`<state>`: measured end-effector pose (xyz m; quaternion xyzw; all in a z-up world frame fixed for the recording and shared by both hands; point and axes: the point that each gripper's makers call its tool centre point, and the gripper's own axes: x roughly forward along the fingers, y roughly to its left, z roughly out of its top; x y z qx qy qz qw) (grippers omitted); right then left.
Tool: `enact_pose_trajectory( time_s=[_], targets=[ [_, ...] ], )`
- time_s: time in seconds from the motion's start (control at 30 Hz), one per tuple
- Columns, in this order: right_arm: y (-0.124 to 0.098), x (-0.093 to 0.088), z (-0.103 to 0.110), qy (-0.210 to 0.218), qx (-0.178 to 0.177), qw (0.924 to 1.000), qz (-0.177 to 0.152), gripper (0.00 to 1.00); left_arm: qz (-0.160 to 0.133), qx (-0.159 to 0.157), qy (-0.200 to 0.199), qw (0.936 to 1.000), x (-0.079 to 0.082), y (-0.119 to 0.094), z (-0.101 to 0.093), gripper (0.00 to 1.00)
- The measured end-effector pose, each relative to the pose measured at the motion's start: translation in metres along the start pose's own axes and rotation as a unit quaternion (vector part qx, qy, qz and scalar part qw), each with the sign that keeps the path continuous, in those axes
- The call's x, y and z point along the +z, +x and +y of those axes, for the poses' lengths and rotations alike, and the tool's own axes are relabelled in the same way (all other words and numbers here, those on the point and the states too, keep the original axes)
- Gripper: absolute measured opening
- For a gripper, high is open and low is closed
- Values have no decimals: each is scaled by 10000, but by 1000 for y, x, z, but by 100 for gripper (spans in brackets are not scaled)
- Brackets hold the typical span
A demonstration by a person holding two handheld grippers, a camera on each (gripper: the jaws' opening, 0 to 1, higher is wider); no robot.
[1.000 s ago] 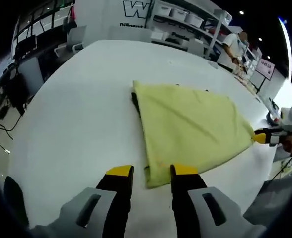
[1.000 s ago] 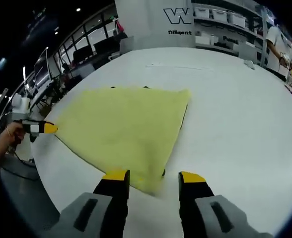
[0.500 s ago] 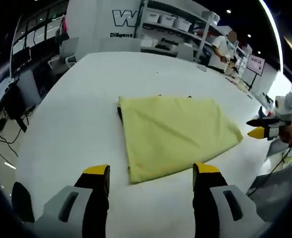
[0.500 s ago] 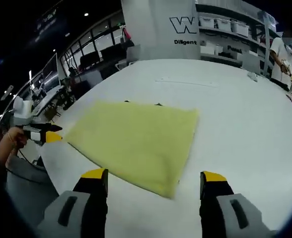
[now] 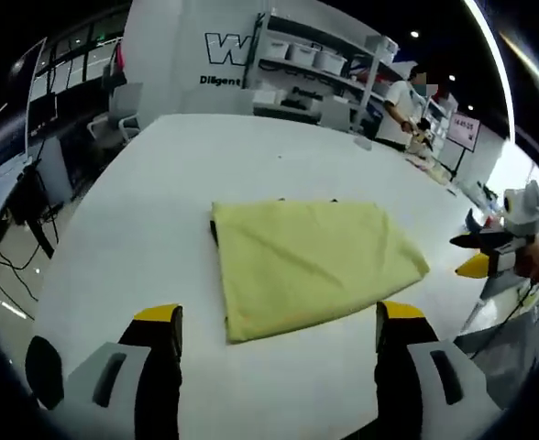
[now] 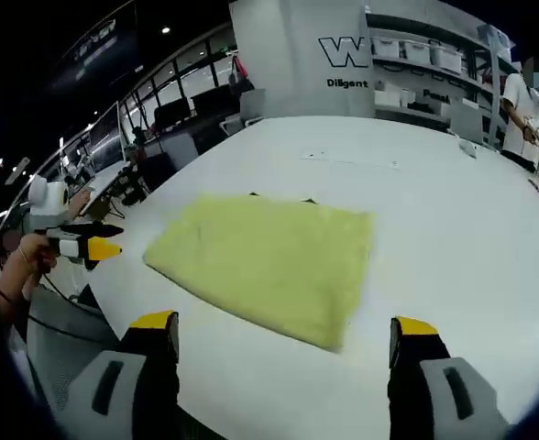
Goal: Fold the garment on the visible template until the final outline fits inside the template.
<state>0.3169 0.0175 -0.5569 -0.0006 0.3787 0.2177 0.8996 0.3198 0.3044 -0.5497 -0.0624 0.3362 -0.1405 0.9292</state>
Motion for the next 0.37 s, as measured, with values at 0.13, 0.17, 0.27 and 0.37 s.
enact_pose_trajectory(
  time_s=[0.13,0.17,0.27,0.37],
  targets=[
    [-6,-4,2,-39,4,10000,36,99,135,83,44,9999,-6,-3,1,88],
    [-8,-5,3,-40,-1,10000,49,99,172,106,115,9997,-7,-5,0,88],
    [-10,-7,2,-10,-11,10000,45,99,167,66,130,9998,-7,-5,-3,90],
    [-11,-9,4,-15,16,10000,69,99,185,47,68,9998,-7,-5,-4,89]
  ],
)
